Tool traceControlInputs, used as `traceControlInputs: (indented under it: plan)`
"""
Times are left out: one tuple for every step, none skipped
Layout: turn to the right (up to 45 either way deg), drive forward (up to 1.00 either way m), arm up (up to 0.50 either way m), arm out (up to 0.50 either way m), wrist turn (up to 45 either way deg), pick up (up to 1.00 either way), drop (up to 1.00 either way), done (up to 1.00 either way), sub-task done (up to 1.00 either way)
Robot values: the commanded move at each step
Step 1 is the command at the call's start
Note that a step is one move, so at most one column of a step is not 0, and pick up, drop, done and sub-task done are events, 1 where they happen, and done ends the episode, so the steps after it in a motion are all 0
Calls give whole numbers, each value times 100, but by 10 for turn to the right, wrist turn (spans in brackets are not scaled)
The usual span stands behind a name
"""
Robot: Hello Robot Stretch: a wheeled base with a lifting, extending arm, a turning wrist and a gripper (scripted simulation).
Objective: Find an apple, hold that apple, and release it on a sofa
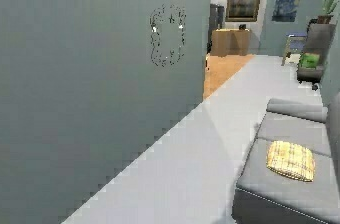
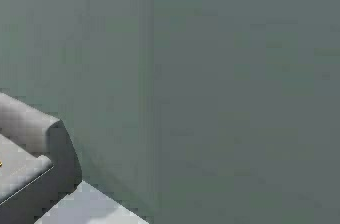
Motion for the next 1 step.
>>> traceControlInputs:
  plan:
    - [30, 0, 0, 0, 0, 0, 0, 0, 0]
